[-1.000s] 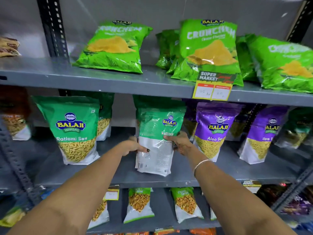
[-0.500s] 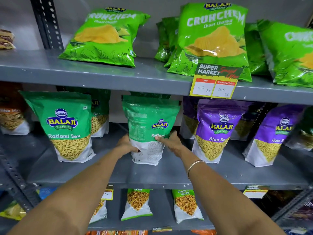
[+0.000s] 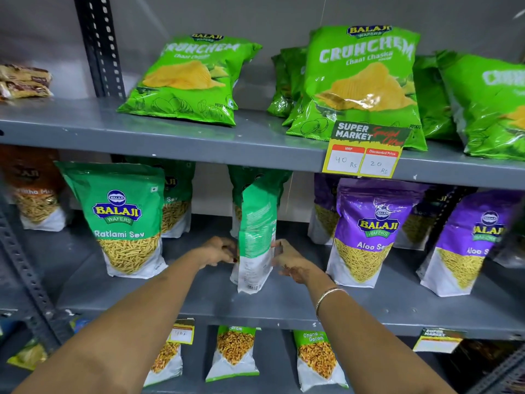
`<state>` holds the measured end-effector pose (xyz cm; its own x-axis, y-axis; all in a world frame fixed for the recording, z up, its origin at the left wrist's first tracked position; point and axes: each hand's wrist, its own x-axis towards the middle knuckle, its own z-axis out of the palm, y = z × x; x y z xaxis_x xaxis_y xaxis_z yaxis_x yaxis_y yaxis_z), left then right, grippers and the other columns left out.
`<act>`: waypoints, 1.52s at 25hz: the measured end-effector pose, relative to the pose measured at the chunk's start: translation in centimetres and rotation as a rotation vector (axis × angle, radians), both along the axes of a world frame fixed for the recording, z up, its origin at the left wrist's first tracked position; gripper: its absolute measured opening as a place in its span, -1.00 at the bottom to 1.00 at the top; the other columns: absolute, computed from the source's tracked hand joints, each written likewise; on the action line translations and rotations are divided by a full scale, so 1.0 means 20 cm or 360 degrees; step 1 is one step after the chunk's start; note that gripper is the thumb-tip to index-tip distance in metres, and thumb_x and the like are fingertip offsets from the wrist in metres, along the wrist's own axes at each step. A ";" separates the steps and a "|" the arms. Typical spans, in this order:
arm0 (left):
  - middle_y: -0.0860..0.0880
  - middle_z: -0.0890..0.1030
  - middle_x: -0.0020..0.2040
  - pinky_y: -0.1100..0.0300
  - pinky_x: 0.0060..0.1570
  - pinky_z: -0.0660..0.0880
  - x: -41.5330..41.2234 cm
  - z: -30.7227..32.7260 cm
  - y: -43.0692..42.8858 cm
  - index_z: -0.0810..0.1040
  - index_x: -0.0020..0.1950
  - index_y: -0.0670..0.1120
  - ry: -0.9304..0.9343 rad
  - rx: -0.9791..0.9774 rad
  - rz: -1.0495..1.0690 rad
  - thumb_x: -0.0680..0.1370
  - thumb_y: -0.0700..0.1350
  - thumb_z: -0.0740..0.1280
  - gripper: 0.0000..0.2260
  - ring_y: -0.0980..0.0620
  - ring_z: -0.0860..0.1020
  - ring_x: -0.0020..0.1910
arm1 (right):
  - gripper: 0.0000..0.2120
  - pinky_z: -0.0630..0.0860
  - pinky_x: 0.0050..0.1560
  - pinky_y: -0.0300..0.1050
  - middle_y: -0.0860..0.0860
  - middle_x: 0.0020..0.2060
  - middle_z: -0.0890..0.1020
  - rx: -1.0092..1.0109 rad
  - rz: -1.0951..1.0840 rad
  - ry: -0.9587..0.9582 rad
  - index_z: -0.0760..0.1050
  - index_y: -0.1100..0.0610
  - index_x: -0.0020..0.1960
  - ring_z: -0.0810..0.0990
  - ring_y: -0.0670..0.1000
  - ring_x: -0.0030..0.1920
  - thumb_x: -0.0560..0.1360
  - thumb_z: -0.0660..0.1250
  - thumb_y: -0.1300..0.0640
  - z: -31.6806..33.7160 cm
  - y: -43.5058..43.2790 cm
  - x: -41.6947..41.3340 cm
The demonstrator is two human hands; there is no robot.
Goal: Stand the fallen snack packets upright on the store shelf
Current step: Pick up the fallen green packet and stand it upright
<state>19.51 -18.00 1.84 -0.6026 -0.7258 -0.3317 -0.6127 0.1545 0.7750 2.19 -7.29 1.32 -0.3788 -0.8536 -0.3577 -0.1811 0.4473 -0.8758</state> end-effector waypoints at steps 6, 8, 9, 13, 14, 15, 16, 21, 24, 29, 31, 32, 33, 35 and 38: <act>-0.14 0.40 0.36 0.19 0.24 0.36 -0.09 -0.06 -0.04 0.36 0.31 -0.10 0.0126 -0.0135 0.0136 0.36 -0.22 0.49 -0.43 -0.07 0.35 0.38 | -0.09 0.40 0.12 -0.18 -0.08 0.32 0.37 -0.0028 0.0421 -0.0001 0.09 0.06 0.45 0.37 -0.01 0.34 0.27 0.55 0.10 -0.03 0.01 -0.02; -0.09 0.21 0.52 0.07 0.44 0.21 -0.13 -0.07 -0.02 0.04 0.52 -0.09 0.0189 0.0035 0.0038 0.35 -0.24 0.49 -0.12 -0.08 0.20 0.50 | -0.14 0.43 0.22 -0.17 -0.04 0.29 0.40 -0.0089 0.0372 0.0012 0.09 0.14 0.45 0.39 -0.02 0.31 0.31 0.52 0.22 -0.04 0.01 -0.01; -0.08 0.19 0.53 0.06 0.47 0.19 -0.15 -0.06 -0.01 -0.03 0.54 -0.07 0.0223 0.0103 -0.0024 0.35 -0.29 0.48 -0.08 -0.07 0.19 0.50 | -0.12 0.39 0.33 -0.10 0.00 0.34 0.39 -0.0119 0.0333 0.0026 0.09 0.14 0.46 0.37 0.01 0.35 0.30 0.52 0.22 -0.06 0.00 -0.02; -0.14 0.31 0.48 0.00 0.48 0.21 -0.16 -0.04 -0.04 -0.08 0.54 -0.05 0.0317 0.0297 -0.0038 0.35 -0.41 0.43 -0.05 -0.08 0.27 0.47 | 0.00 0.36 0.40 0.13 0.06 0.36 0.44 -0.0123 0.0422 0.0211 0.23 -0.05 0.42 0.35 0.12 0.40 0.08 0.62 -0.08 -0.08 -0.02 -0.10; -0.16 0.30 0.48 -0.01 0.49 0.20 -0.17 -0.04 -0.05 -0.07 0.54 -0.05 0.0281 0.0307 -0.0031 0.36 -0.40 0.43 -0.06 -0.09 0.27 0.47 | -0.08 0.46 0.30 0.04 0.05 0.31 0.48 -0.0116 0.0442 0.0171 0.26 0.02 0.41 0.42 0.09 0.32 0.14 0.61 0.02 -0.06 -0.01 -0.12; -0.16 0.28 0.49 -0.01 0.49 0.18 -0.17 -0.04 -0.05 -0.04 0.54 -0.06 0.0207 0.0279 -0.0033 0.36 -0.37 0.44 -0.09 -0.09 0.25 0.48 | -0.18 0.53 0.15 -0.13 0.05 0.23 0.50 -0.0119 0.0450 0.0106 0.27 0.11 0.39 0.48 0.05 0.22 0.22 0.57 0.16 -0.06 -0.01 -0.14; -0.17 0.24 0.50 -0.02 0.50 0.16 -0.18 -0.04 -0.05 0.01 0.53 -0.07 0.0141 0.0225 -0.0008 0.36 -0.33 0.45 -0.11 -0.10 0.22 0.49 | -0.27 0.53 -0.01 -0.26 0.07 0.17 0.50 -0.0144 0.0437 0.0071 0.28 0.17 0.35 0.49 0.02 0.13 0.27 0.53 0.25 -0.06 -0.01 -0.17; -0.21 0.40 0.37 0.08 0.40 0.28 -0.16 -0.03 -0.06 0.21 0.31 -0.17 0.0193 0.0184 0.0230 0.32 -0.27 0.49 -0.34 -0.11 0.36 0.37 | -0.56 0.48 -0.29 -0.32 0.20 0.02 0.55 -0.0318 0.0185 0.0060 0.38 0.28 0.23 0.52 -0.06 -0.14 0.39 0.40 0.37 -0.13 -0.04 -0.25; -0.26 0.49 0.28 0.18 0.16 0.34 -0.16 -0.04 -0.03 0.07 0.46 -0.22 0.0262 0.0056 0.0364 0.40 -0.33 0.43 -0.25 -0.05 0.45 0.20 | -0.65 0.50 -0.36 -0.34 0.13 -0.03 0.58 -0.0367 0.0110 -0.0081 0.42 0.21 0.19 0.53 -0.08 -0.24 0.44 0.28 0.44 -0.11 -0.06 -0.25; -0.23 0.51 0.28 -0.02 0.29 0.43 -0.16 -0.09 0.01 0.40 0.18 -0.17 0.0190 -0.0094 0.0539 0.25 -0.13 0.54 -0.42 -0.14 0.48 0.23 | -0.28 0.54 0.21 0.04 0.23 0.24 0.54 -0.0566 0.0352 -0.0455 0.30 0.28 0.36 0.55 0.20 0.23 0.25 0.46 0.44 -0.13 -0.09 -0.24; -0.21 0.46 0.30 -0.02 0.29 0.42 -0.17 -0.11 0.03 0.39 0.18 -0.17 0.0155 -0.0160 0.0591 0.30 -0.14 0.52 -0.48 -0.18 0.43 0.29 | -0.25 0.63 -0.02 -0.19 0.22 0.17 0.56 -0.0620 0.0361 -0.0425 0.33 0.30 0.34 0.60 0.13 0.10 0.18 0.48 0.38 -0.12 -0.09 -0.22; -0.21 0.44 0.32 -0.02 0.30 0.41 -0.17 -0.10 0.04 0.38 0.21 -0.18 0.0138 -0.0179 0.0596 0.33 -0.14 0.51 -0.47 -0.18 0.42 0.30 | -0.26 0.63 -0.11 -0.27 0.21 0.15 0.57 -0.0606 0.0343 -0.0443 0.35 0.31 0.32 0.61 0.09 0.05 0.17 0.49 0.35 -0.12 -0.09 -0.22; -0.20 0.41 0.33 -0.02 0.31 0.40 -0.17 -0.10 0.04 0.36 0.25 -0.19 0.0116 -0.0185 0.0588 0.34 -0.14 0.50 -0.45 -0.17 0.40 0.32 | -0.29 0.62 -0.14 -0.30 0.20 0.13 0.58 -0.0623 0.0359 -0.0443 0.37 0.30 0.31 0.62 0.05 0.02 0.18 0.49 0.33 -0.13 -0.09 -0.23; -0.17 0.34 0.37 -0.01 0.34 0.37 -0.14 -0.09 0.06 0.29 0.32 -0.17 0.0046 -0.0172 0.0511 0.37 -0.11 0.48 -0.39 -0.16 0.36 0.36 | -0.51 0.59 -0.21 -0.38 0.16 0.05 0.62 -0.0394 0.0487 -0.0267 0.47 0.27 0.22 0.65 -0.03 -0.09 0.31 0.47 0.30 -0.12 -0.08 -0.24; -0.09 0.29 0.41 0.11 0.24 0.39 0.03 -0.08 0.05 0.18 0.45 -0.13 -0.0174 -0.0118 0.0342 0.46 -0.07 0.39 -0.36 -0.14 0.33 0.41 | -0.71 0.48 -0.51 -0.28 0.05 -0.50 0.64 0.0803 0.0873 0.0357 0.56 0.14 -0.31 0.56 -0.09 -0.57 0.51 0.29 0.02 -0.06 -0.06 -0.23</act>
